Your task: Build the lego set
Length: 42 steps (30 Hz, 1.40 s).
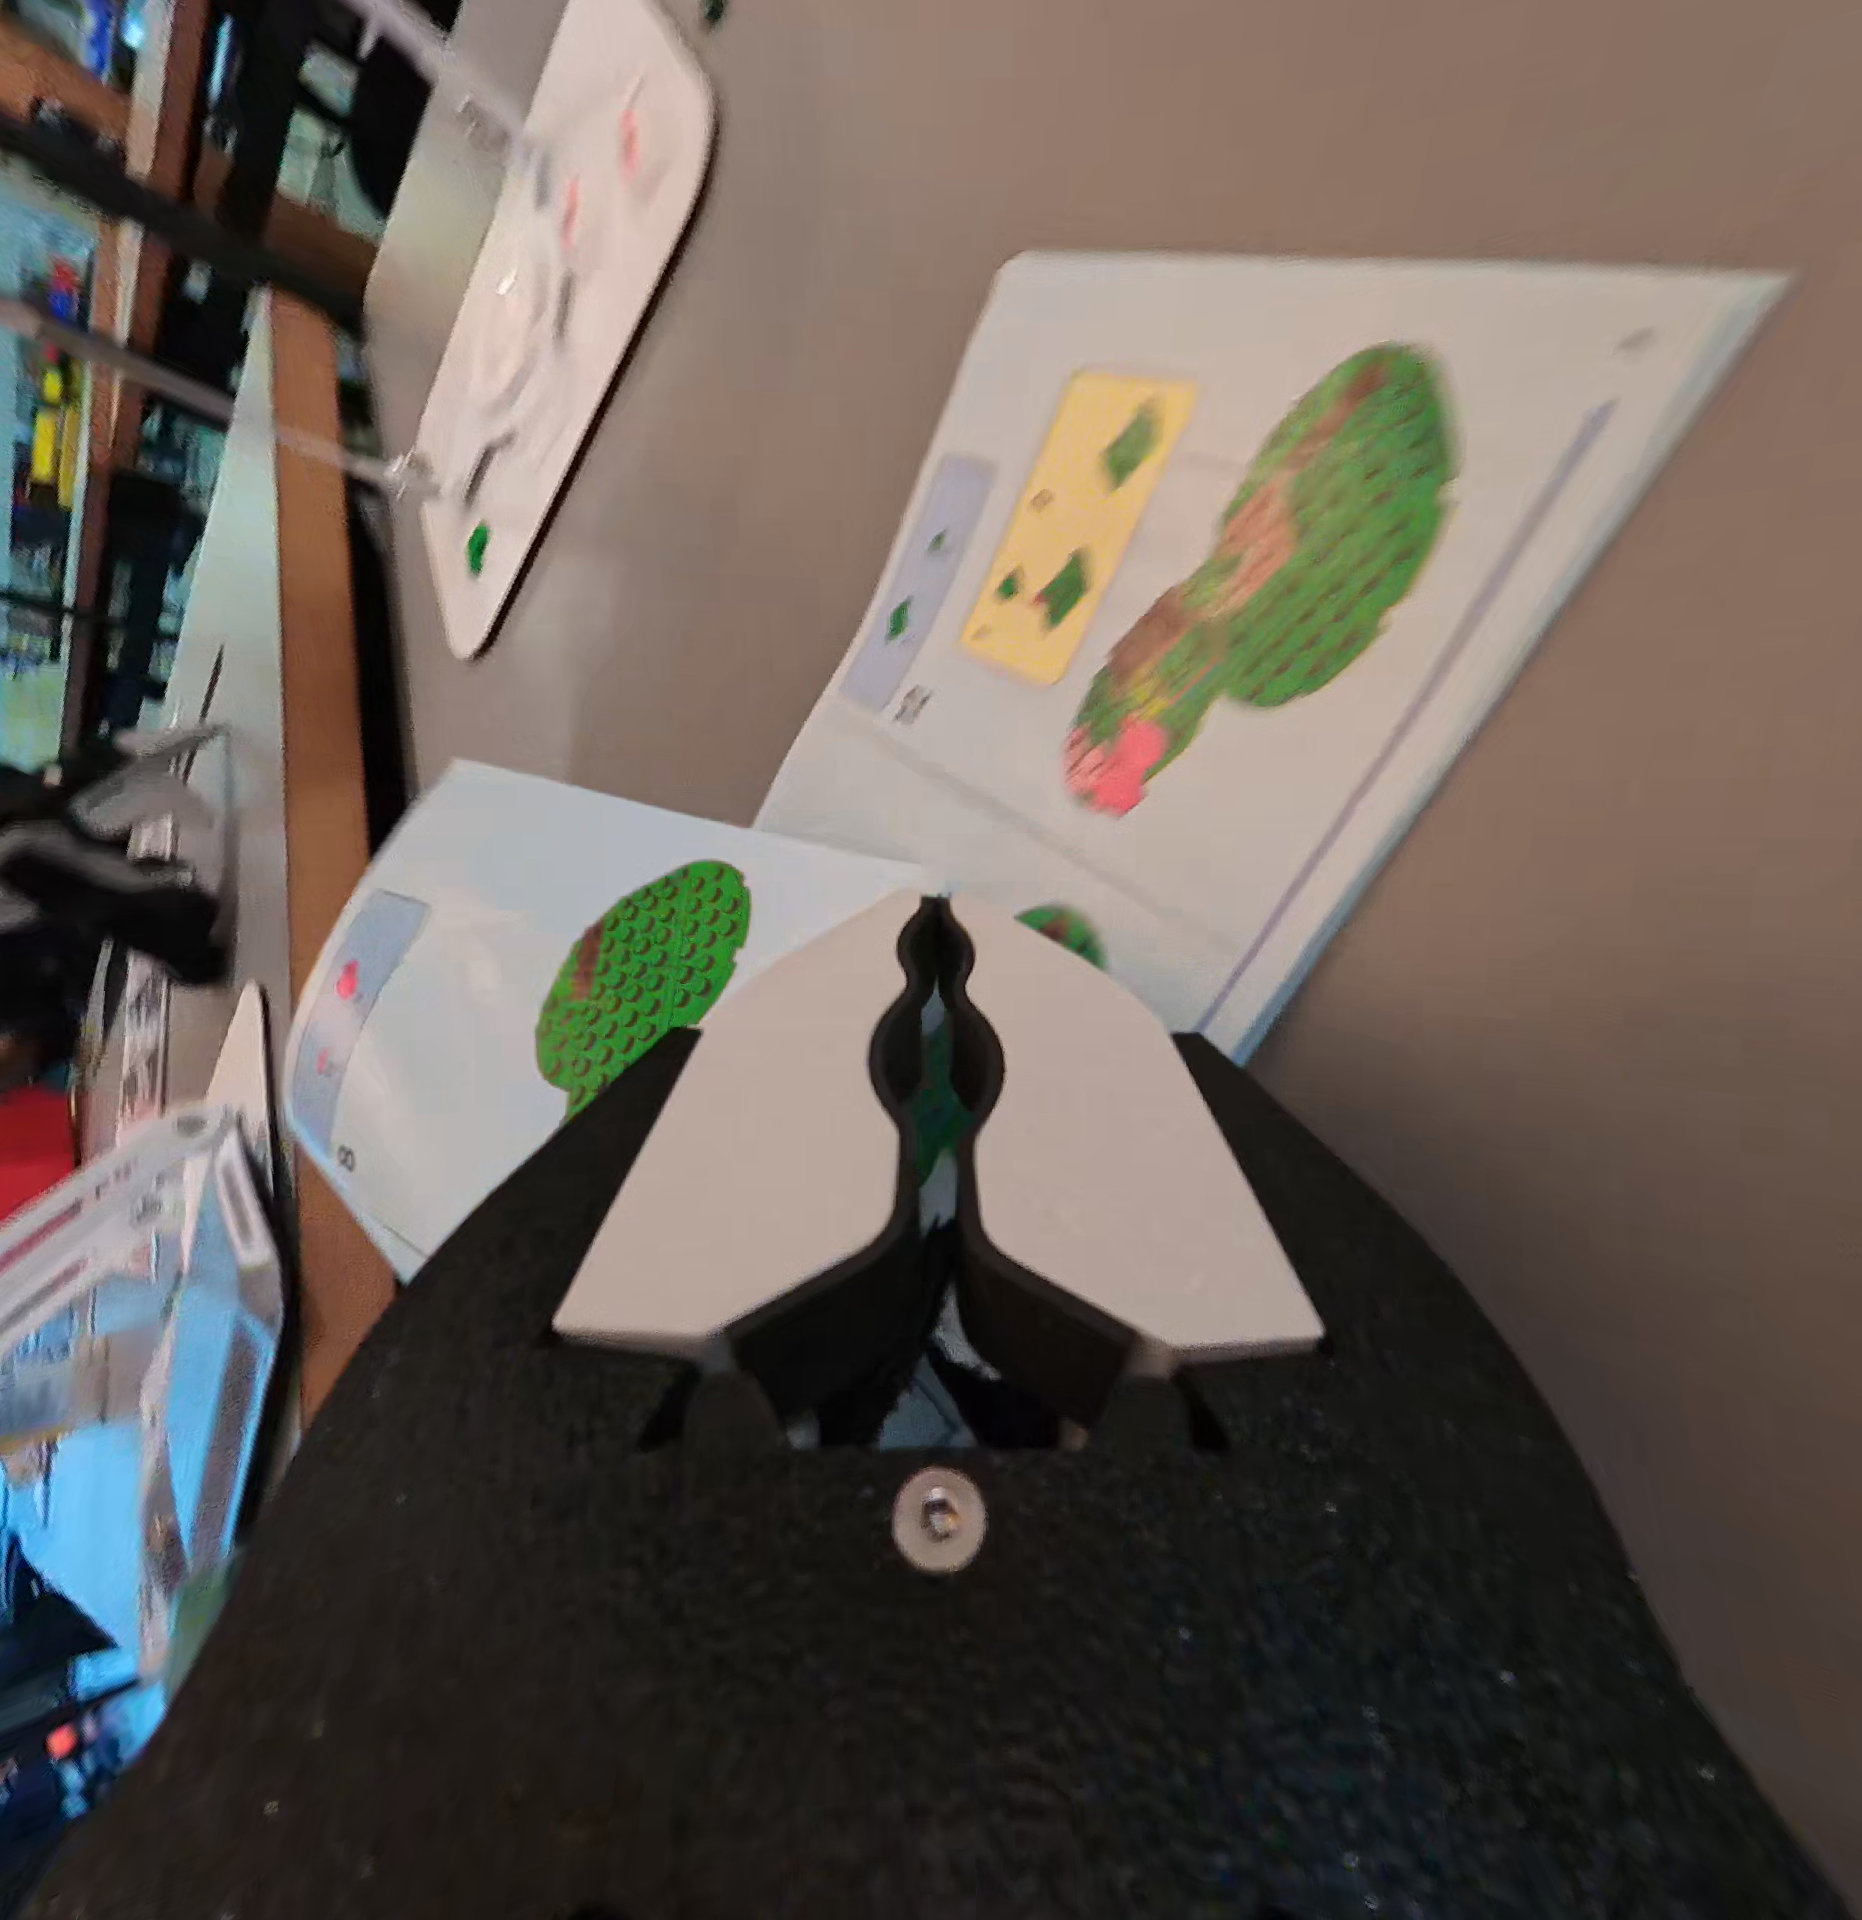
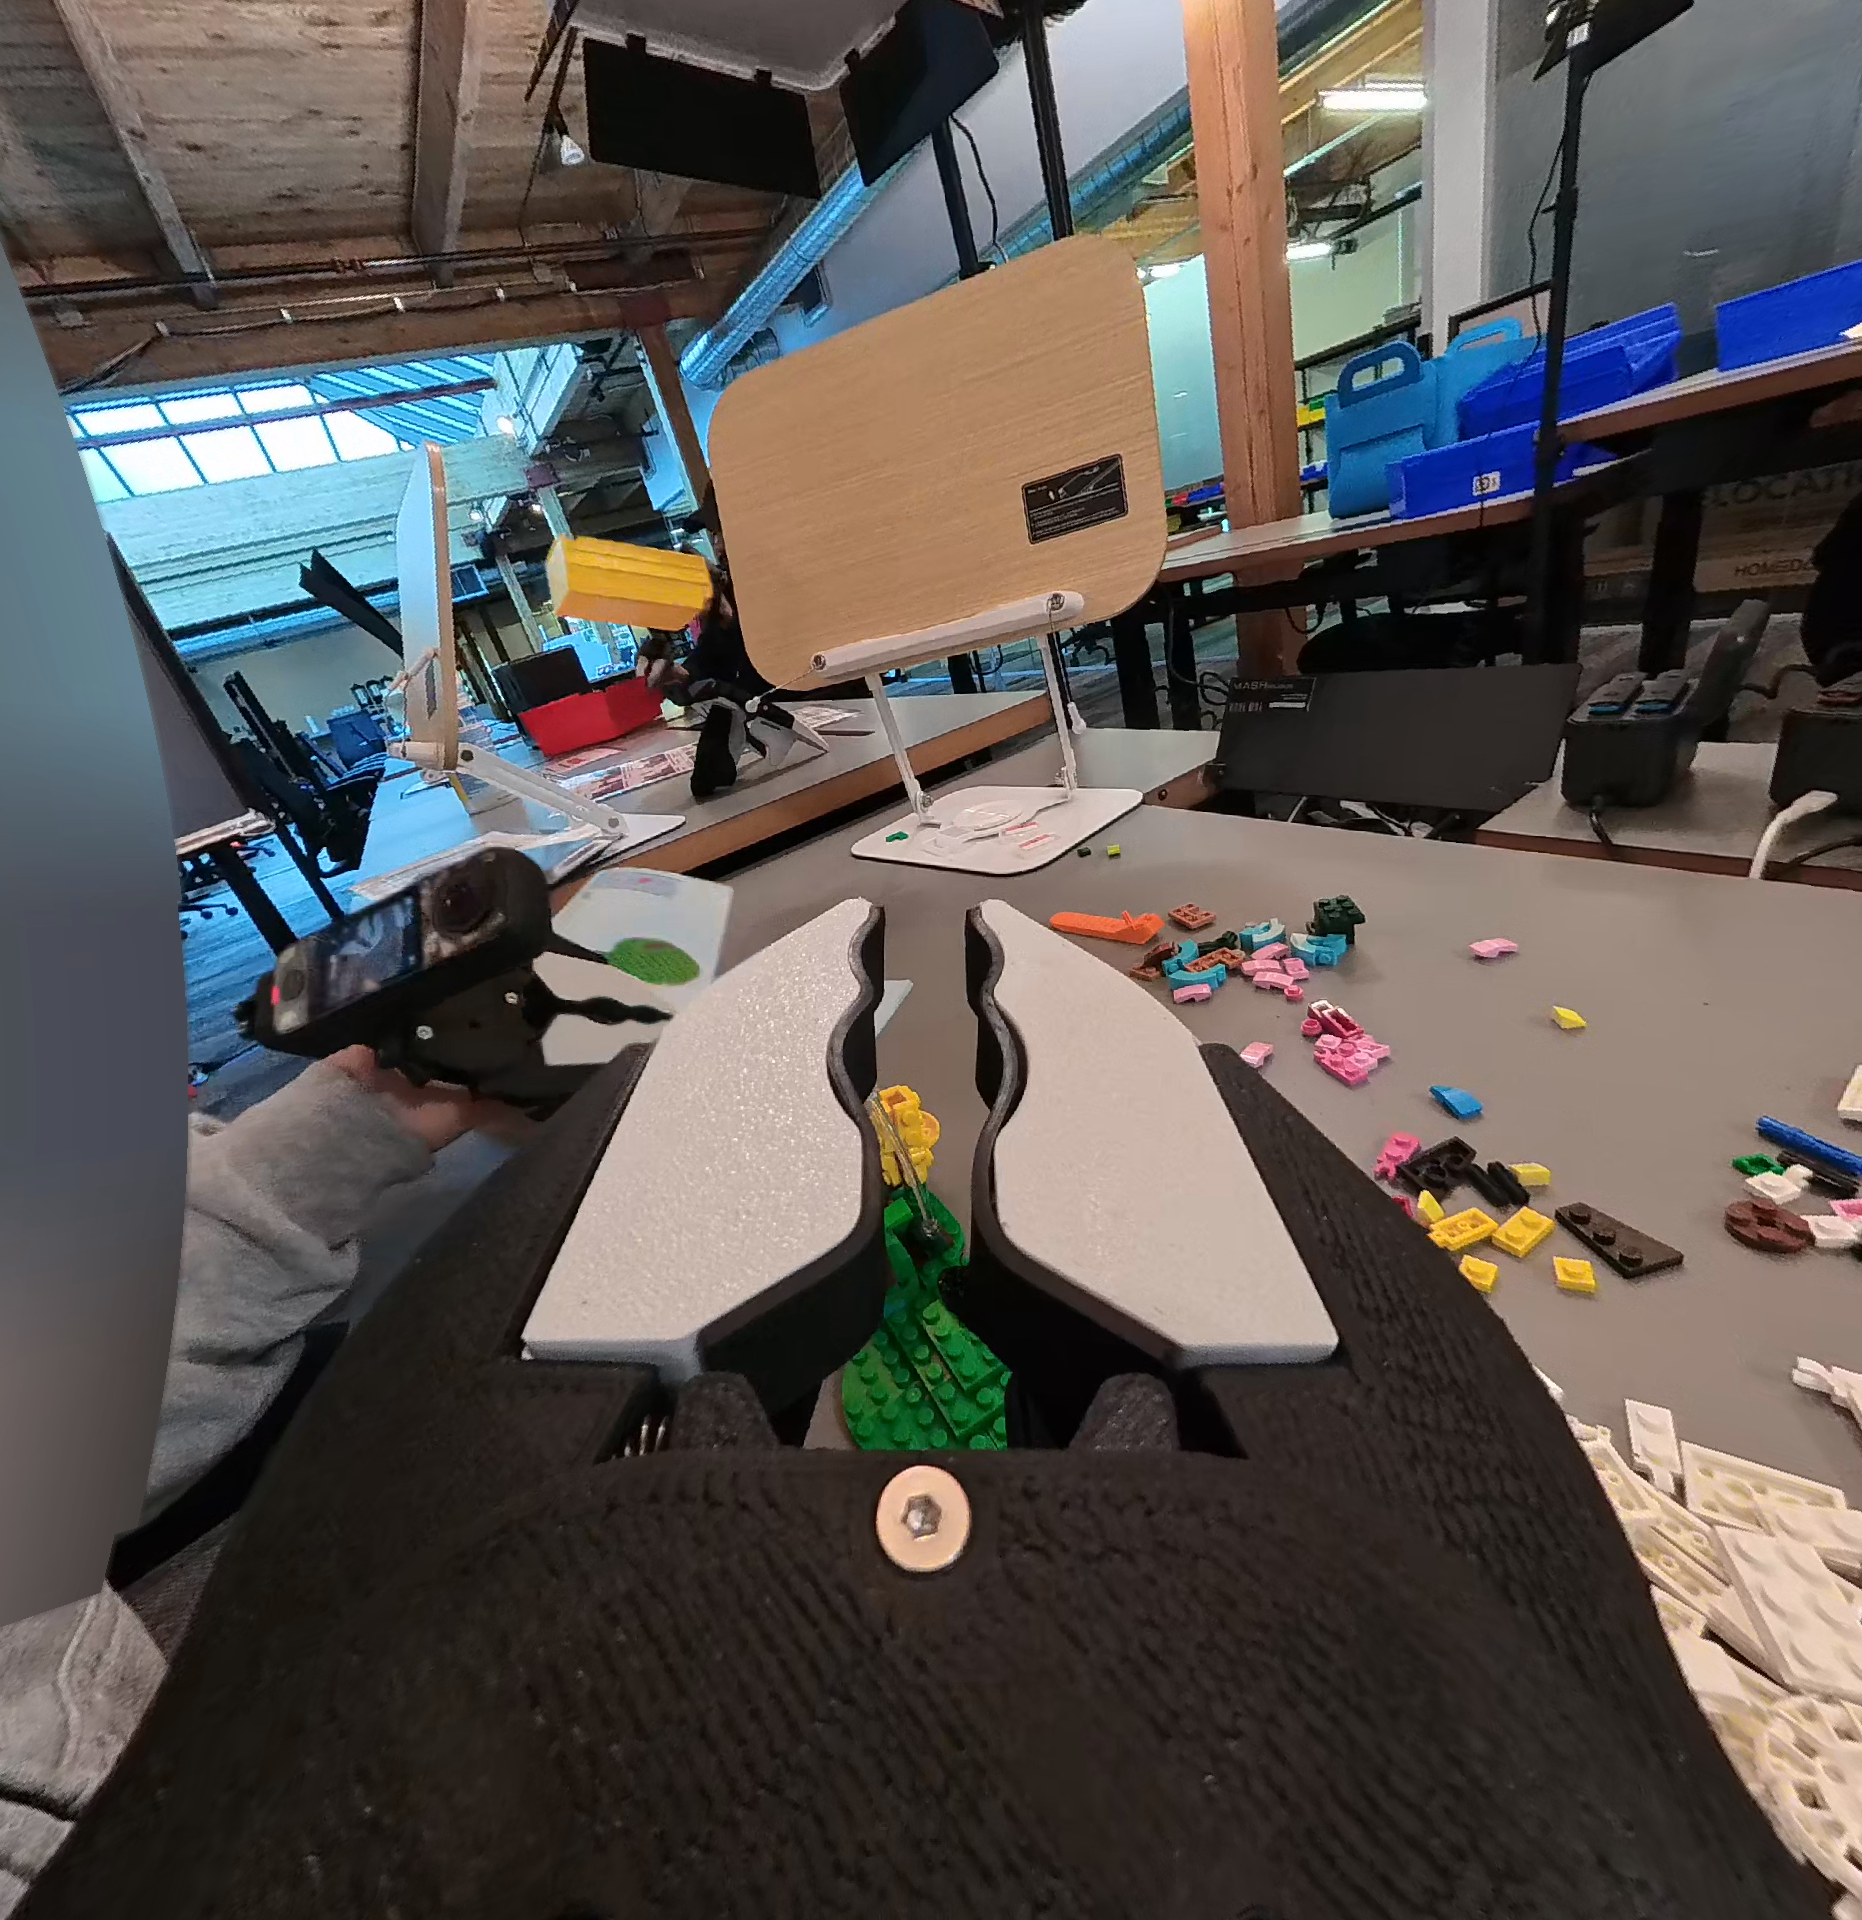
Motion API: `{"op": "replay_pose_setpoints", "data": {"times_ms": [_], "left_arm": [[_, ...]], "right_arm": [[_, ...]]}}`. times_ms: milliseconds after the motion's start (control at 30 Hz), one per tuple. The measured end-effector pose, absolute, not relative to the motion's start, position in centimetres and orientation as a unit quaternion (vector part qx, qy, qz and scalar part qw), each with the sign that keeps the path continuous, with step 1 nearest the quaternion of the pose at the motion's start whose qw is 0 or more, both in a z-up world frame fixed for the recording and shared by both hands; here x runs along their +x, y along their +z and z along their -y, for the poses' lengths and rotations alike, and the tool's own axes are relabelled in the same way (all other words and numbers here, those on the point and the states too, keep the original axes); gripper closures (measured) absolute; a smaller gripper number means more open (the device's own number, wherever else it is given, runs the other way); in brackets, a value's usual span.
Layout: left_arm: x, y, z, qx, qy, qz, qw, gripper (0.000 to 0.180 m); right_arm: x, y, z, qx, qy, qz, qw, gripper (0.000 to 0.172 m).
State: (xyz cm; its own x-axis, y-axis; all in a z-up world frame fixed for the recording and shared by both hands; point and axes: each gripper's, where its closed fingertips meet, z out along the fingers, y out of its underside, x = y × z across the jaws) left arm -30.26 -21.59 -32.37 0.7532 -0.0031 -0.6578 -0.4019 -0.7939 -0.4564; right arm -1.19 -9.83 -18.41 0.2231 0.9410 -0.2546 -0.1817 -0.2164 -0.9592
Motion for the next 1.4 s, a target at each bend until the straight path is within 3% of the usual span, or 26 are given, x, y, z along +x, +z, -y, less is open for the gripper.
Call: {"op": "replay_pose_setpoints", "data": {"times_ms": [33, 233, 400, 500, 667, 767, 900, 1400], "left_arm": [[-31.2, -32.1, 22.4, -0.887, 0.338, -0.091, 0.302, 0.180], [-37.6, -29.8, 28.9, -0.858, 0.398, 0.102, 0.308, 0.180], [-40.4, -28.7, 33.1, -0.833, 0.392, 0.223, 0.320, 0.101], [-41.1, -27.7, 34.6, -0.816, 0.431, 0.236, 0.305, 0.082], [-40.0, -26.2, 33.4, -0.803, 0.444, 0.210, 0.338, 0.084], [-37.3, -24.0, 30.3, -0.781, 0.431, 0.151, 0.426, 0.103], [-32.7, -22.2, 26.2, -0.757, 0.376, 0.074, 0.529, 0.110], [-30.6, -24.9, 23.6, -0.783, 0.196, 0.096, 0.583, 0.113]], "right_arm": [[-1.2, -18.4, 9.8, -0.574, 0.528, 0.331, 0.531, 0.158], [-1.3, -18.4, 9.9, -0.573, 0.527, 0.333, 0.532, 0.159], [-1.3, -18.4, 9.9, -0.573, 0.525, 0.334, 0.534, 0.159], [-1.3, -18.5, 10.0, -0.574, 0.525, 0.336, 0.532, 0.159], [-1.3, -18.6, 9.9, -0.575, 0.521, 0.336, 0.533, 0.159], [-1.4, -18.7, 9.8, -0.577, 0.519, 0.338, 0.533, 0.159], [-1.4, -18.8, 9.8, -0.578, 0.516, 0.339, 0.534, 0.159], [-1.6, -19.0, 9.8, -0.579, 0.510, 0.345, 0.535, 0.159]]}}
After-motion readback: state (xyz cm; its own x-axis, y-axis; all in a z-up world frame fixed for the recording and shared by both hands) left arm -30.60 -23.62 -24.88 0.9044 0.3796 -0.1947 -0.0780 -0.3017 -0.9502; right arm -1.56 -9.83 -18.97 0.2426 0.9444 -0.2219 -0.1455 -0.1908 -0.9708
